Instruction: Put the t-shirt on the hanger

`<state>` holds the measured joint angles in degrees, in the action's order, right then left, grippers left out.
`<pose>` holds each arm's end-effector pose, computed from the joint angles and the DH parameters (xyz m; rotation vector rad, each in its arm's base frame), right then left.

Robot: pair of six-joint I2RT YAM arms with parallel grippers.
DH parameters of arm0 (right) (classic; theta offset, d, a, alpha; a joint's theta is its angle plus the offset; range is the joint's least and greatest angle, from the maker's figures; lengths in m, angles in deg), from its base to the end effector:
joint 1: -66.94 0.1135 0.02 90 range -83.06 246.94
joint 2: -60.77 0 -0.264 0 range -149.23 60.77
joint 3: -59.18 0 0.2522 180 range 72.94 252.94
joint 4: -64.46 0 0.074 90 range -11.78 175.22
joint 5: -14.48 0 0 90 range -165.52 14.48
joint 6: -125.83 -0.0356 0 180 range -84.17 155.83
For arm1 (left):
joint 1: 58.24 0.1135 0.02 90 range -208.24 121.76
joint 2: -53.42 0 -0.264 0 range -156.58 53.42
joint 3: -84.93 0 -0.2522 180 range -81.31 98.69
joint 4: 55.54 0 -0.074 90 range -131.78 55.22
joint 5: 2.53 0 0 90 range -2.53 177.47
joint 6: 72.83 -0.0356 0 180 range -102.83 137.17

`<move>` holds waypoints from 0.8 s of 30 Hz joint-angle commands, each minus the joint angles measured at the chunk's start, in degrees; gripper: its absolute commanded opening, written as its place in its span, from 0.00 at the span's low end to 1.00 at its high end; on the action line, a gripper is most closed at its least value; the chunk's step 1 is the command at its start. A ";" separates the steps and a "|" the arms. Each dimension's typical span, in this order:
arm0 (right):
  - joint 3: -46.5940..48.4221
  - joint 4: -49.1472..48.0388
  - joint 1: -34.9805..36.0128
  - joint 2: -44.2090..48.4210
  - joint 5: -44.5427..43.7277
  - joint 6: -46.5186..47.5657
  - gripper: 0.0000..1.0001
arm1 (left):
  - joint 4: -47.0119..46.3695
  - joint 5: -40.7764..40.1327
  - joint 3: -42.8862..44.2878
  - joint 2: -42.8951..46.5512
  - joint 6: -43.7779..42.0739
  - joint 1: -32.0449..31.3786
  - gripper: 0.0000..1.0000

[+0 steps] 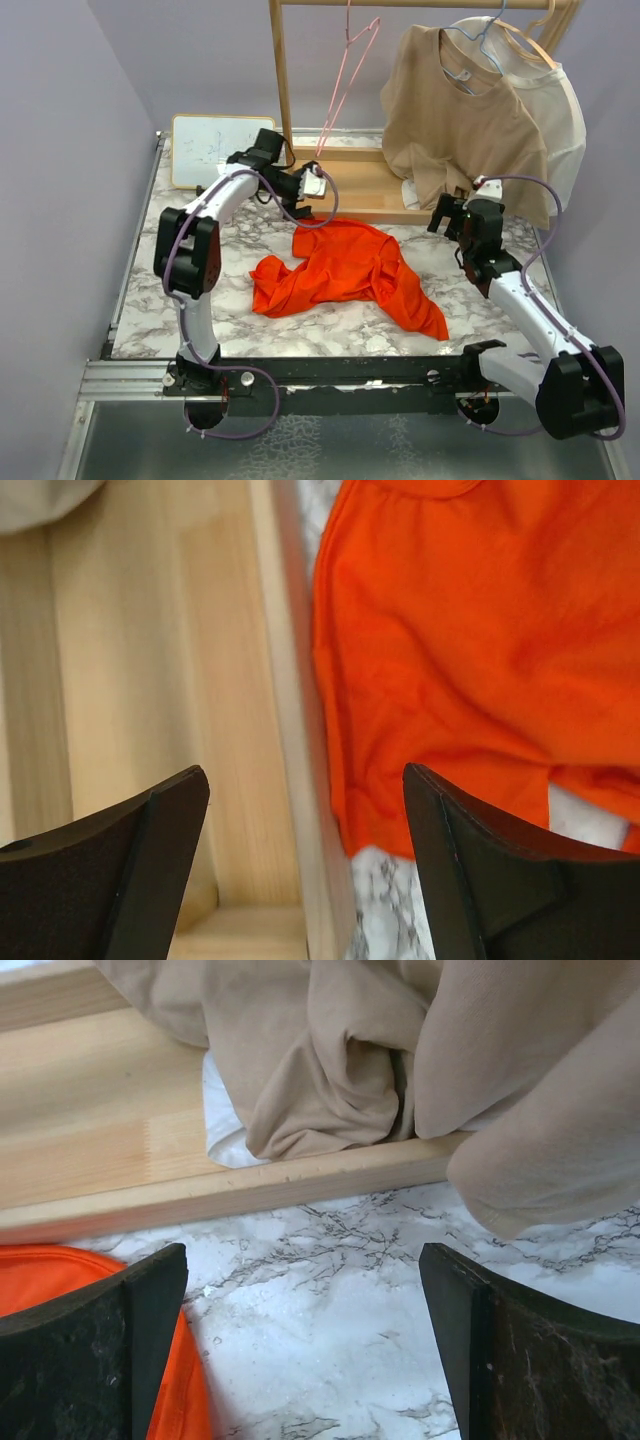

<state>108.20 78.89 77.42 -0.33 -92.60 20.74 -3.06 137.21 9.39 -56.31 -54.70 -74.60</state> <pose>0.2337 0.0326 0.2436 0.2665 1.9939 -0.0191 0.3877 -0.1421 0.2568 1.7380 1.3702 -0.6045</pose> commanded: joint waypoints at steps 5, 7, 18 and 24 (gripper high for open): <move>-0.79 5.94 -0.20 5.76 2.30 -0.44 1.00 | 7.01 4.50 7.95 -7.49 -9.75 -10.34 0.76; -0.92 6.50 -0.20 6.39 2.98 -0.84 1.00 | 5.18 3.84 7.79 -8.55 -9.57 -12.21 0.75; -1.66 8.17 -0.20 8.52 9.00 -1.61 1.00 | 1.40 2.09 11.54 -15.65 -6.94 -18.50 0.68; -1.62 9.51 -0.20 9.85 11.92 0.53 1.00 | -3.96 1.69 15.31 -20.82 -0.71 -20.41 0.67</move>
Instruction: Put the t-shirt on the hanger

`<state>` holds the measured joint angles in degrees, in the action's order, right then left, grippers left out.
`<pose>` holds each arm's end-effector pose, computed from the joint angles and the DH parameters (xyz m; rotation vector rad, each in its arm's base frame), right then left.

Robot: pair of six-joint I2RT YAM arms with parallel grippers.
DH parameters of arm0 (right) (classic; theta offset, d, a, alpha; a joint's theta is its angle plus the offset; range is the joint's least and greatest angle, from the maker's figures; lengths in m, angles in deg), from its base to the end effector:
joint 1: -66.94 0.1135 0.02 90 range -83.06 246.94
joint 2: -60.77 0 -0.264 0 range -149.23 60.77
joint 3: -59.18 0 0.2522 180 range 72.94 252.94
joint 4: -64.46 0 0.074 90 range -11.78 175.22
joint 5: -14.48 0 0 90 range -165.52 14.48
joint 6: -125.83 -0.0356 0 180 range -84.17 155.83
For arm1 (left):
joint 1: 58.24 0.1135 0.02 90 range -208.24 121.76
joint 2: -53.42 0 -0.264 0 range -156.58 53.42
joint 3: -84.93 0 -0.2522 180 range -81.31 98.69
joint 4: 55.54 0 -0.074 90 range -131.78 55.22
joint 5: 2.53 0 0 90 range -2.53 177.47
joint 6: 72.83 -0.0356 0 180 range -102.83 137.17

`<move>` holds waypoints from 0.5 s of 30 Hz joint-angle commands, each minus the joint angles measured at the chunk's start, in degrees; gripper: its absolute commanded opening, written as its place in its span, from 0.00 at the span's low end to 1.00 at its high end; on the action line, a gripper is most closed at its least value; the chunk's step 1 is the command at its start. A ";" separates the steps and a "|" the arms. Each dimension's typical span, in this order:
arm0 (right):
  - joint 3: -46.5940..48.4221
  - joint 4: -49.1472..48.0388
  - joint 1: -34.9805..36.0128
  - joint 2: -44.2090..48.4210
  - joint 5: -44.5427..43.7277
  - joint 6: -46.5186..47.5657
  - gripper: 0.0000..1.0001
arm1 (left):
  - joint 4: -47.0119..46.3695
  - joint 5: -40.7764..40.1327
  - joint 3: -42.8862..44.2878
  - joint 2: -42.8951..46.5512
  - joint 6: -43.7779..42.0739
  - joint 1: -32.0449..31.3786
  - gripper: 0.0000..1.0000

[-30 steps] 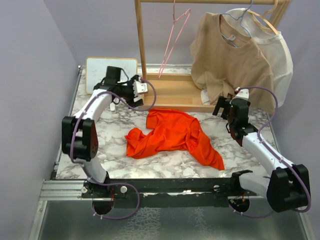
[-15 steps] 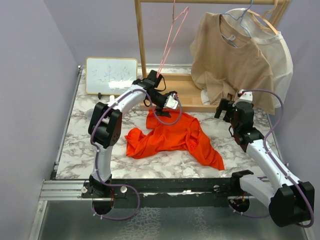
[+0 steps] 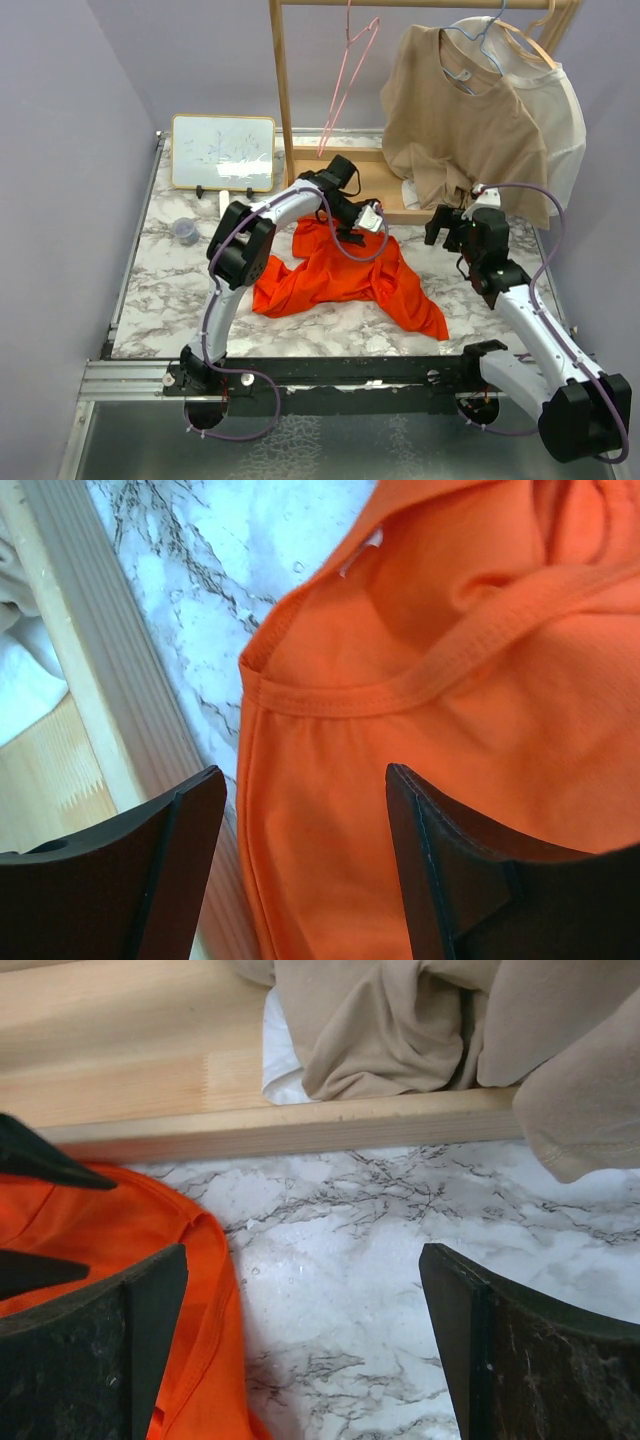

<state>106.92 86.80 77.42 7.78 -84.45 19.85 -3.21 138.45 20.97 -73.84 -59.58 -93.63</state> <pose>0.2065 0.0326 0.2507 0.1948 2.0391 0.1281 0.3673 -0.2948 0.1882 2.0396 1.0634 -0.8299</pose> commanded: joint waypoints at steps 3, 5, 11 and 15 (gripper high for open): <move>0.03 2.48 -0.20 2.82 5.23 2.79 1.00 | -3.64 1.32 7.72 -6.60 7.54 -2.09 0.67; 0.37 3.31 -0.21 3.26 6.26 3.25 1.00 | -1.95 1.77 11.20 -9.10 8.75 -2.55 0.67; 1.65 7.01 -0.20 4.80 8.27 4.89 1.00 | 3.38 2.62 19.78 -15.63 11.79 -3.65 0.62; 1.48 7.21 -0.20 6.52 8.43 5.13 1.00 | 5.43 2.66 21.92 -17.69 13.14 -4.30 0.59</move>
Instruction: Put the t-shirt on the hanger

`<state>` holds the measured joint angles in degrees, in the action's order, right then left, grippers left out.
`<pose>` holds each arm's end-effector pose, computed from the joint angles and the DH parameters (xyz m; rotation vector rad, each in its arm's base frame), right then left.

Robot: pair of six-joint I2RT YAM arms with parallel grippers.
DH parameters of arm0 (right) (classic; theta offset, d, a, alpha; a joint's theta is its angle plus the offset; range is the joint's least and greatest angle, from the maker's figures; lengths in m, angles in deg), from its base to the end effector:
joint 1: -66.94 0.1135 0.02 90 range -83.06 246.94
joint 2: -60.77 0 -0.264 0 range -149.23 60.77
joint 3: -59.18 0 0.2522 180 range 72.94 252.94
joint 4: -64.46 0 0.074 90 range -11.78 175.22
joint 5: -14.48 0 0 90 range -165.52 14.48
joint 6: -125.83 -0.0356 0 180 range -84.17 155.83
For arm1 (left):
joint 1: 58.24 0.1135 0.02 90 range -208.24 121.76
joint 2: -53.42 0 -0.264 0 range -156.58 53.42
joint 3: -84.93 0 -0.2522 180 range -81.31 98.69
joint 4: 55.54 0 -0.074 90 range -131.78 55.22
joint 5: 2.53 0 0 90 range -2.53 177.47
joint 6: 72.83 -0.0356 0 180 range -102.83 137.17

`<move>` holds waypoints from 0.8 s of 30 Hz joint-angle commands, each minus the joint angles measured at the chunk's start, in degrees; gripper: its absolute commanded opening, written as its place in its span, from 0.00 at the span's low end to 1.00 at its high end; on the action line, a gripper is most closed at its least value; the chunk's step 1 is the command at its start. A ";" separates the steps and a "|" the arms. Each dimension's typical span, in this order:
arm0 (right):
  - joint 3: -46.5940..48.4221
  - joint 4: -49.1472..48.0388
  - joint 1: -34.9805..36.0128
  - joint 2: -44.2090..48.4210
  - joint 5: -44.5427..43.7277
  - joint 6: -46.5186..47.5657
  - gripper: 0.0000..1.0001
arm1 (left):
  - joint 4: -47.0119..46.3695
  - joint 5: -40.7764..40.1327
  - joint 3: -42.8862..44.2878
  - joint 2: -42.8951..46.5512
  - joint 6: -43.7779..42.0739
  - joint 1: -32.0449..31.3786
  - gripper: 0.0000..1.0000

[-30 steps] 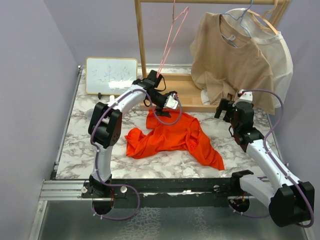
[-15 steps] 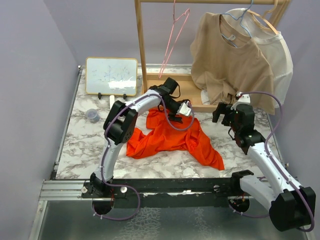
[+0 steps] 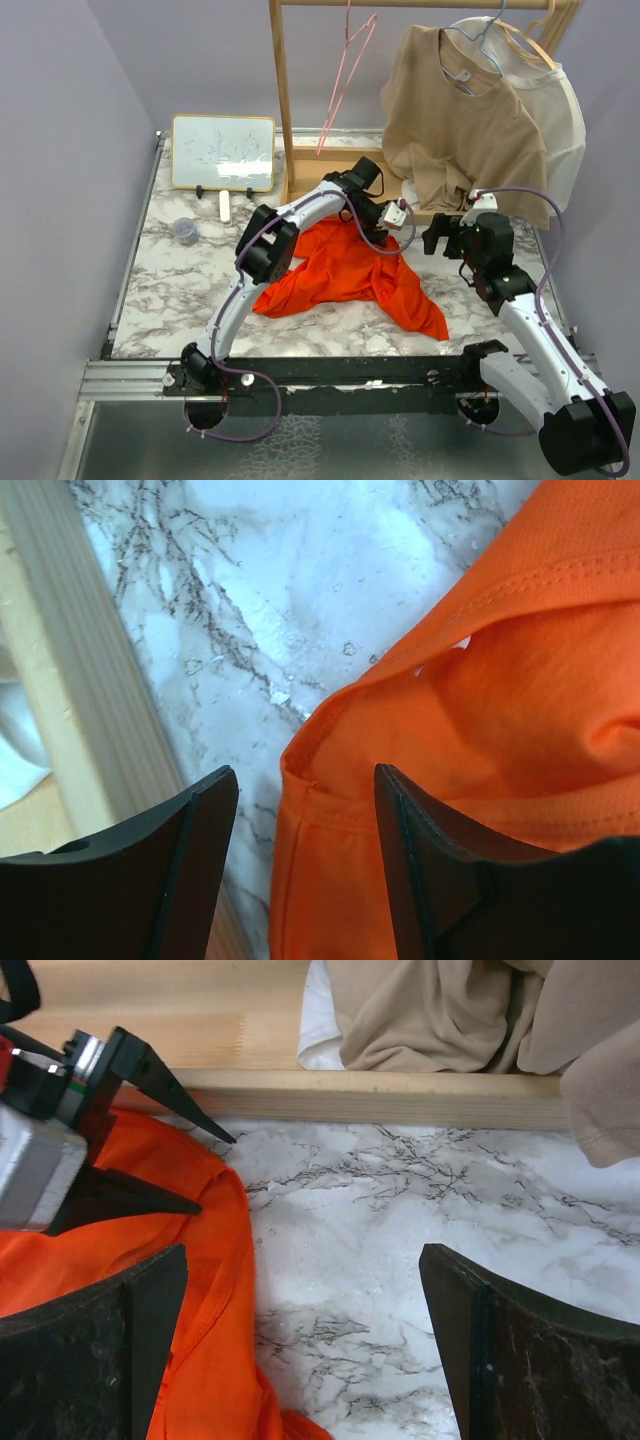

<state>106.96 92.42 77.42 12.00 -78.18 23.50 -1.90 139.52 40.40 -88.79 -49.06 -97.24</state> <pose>0.1911 0.0337 0.2547 0.0621 2.0804 0.1953 0.3915 -0.3531 0.1623 1.9903 1.1504 -0.9400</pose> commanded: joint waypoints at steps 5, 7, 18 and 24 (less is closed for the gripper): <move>1.85 0.74 -0.20 2.06 3.56 3.50 1.00 | 5.64 -0.02 2.45 -4.29 3.30 -1.25 0.56; 2.16 0.83 -0.20 1.37 4.40 3.84 1.00 | 5.58 -0.73 2.44 -4.80 4.10 -1.24 0.56; 1.28 0.18 -0.20 2.43 5.36 3.89 1.00 | 4.59 -4.16 1.77 -1.21 10.24 -1.25 0.03; 2.43 0.19 -0.24 2.04 7.20 3.56 1.00 | 5.45 -8.41 -2.22 9.86 14.93 -1.19 0.01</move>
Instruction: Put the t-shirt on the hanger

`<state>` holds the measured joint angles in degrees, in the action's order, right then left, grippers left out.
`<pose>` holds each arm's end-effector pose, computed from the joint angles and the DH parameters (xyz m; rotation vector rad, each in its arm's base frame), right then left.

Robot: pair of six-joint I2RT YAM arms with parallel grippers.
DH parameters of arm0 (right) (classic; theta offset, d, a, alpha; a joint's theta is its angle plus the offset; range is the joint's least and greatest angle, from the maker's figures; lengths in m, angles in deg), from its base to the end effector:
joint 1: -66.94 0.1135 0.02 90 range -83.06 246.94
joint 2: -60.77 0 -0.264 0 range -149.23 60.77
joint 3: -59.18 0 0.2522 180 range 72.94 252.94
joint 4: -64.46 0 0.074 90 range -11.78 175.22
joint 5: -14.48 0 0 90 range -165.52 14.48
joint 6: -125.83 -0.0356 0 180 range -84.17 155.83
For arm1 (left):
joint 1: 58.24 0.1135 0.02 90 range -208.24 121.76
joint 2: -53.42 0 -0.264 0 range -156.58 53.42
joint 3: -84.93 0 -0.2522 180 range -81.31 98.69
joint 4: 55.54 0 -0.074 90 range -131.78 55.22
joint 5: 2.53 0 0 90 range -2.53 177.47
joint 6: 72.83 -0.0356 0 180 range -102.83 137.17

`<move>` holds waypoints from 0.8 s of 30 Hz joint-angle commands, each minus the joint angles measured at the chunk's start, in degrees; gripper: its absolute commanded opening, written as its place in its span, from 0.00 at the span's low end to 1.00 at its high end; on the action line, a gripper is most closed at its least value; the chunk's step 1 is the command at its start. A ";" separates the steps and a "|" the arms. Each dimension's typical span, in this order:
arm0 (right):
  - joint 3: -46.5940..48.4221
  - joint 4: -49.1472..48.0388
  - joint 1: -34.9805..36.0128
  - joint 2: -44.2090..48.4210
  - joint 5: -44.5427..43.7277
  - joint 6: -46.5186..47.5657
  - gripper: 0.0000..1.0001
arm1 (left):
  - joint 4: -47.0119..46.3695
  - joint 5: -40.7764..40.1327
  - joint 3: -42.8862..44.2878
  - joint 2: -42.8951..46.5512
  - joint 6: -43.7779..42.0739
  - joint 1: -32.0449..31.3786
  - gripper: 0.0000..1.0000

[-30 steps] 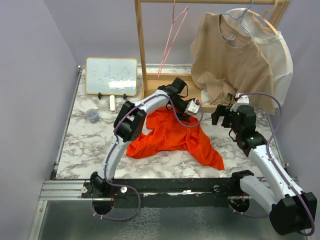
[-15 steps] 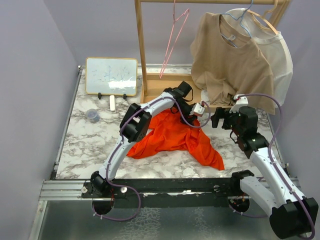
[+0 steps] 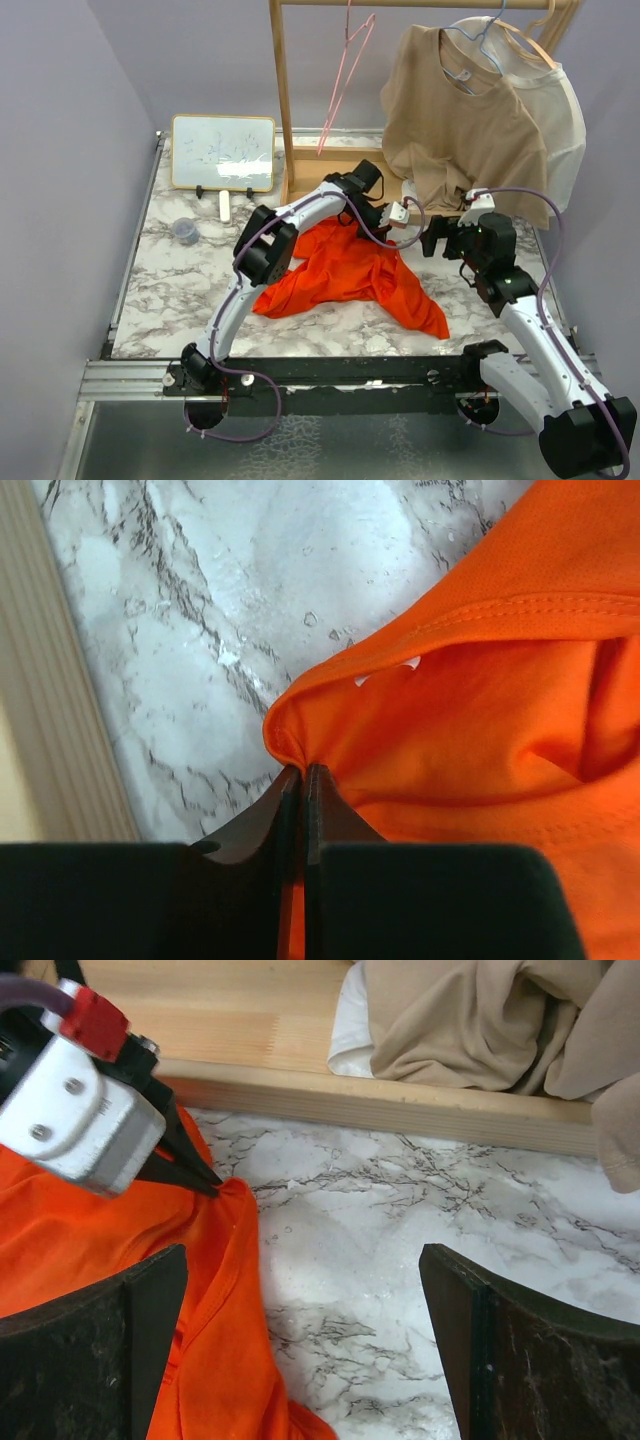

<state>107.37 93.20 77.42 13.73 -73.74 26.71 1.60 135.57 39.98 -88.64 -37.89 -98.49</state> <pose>0.1860 0.0355 0.2610 -0.0438 2.0605 0.2440 0.3806 -0.3570 0.1570 1.9545 1.4461 -0.9988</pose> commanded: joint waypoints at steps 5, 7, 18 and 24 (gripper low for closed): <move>3.09 -1.25 -0.21 -0.69 5.46 -0.01 1.00 | 2.58 -7.09 -9.42 19.61 7.74 0.15 0.00; 3.64 -1.65 -0.20 -0.95 6.54 -0.02 1.00 | 2.39 -8.08 -13.07 23.34 9.85 0.24 0.00; 17.49 -0.91 -0.20 -7.16 15.10 -3.58 0.99 | 2.53 -14.53 -31.18 38.12 13.37 3.12 0.00; 21.56 2.95 0.63 -13.37 18.72 -2.70 0.89 | 0.46 -13.97 -27.70 38.37 21.32 9.19 0.00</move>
<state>128.05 93.14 77.42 3.28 -59.40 24.06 3.78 122.50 9.01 -52.59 -23.45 -93.63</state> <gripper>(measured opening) 0.933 0.055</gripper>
